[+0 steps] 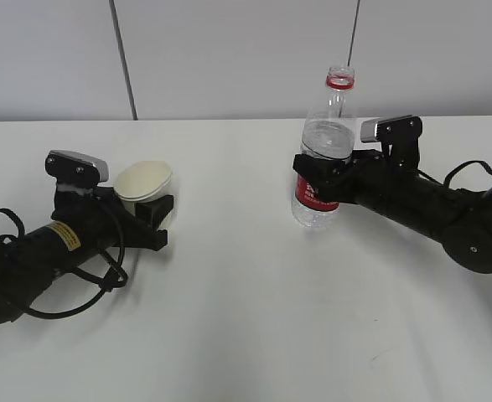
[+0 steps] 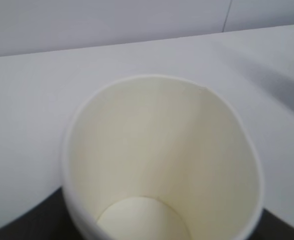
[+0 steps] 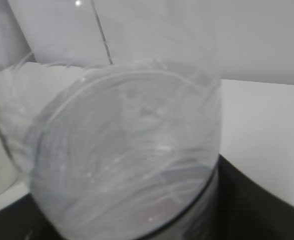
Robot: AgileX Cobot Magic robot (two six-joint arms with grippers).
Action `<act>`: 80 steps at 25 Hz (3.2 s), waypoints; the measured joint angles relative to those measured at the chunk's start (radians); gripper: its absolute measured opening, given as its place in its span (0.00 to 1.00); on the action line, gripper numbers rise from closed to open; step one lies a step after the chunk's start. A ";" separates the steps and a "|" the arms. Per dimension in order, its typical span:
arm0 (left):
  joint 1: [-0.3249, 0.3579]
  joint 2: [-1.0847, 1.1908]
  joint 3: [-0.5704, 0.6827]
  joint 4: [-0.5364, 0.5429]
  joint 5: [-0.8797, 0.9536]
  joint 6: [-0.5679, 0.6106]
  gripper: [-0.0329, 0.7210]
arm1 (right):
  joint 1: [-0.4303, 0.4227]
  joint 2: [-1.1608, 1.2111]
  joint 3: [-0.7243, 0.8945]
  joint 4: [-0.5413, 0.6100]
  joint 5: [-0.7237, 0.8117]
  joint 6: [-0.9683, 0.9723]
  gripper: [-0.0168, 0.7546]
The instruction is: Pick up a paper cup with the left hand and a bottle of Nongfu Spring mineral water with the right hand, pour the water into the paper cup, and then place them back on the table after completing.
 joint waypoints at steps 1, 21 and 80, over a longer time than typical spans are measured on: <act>0.000 0.000 0.000 0.019 -0.001 0.000 0.58 | 0.000 0.002 -0.001 0.002 -0.002 0.000 0.63; -0.117 0.000 -0.031 0.139 0.001 -0.046 0.57 | 0.004 -0.097 -0.003 -0.027 0.239 -0.232 0.62; -0.208 0.005 -0.274 0.300 0.129 -0.246 0.57 | 0.045 -0.175 -0.296 -0.606 0.843 -0.422 0.62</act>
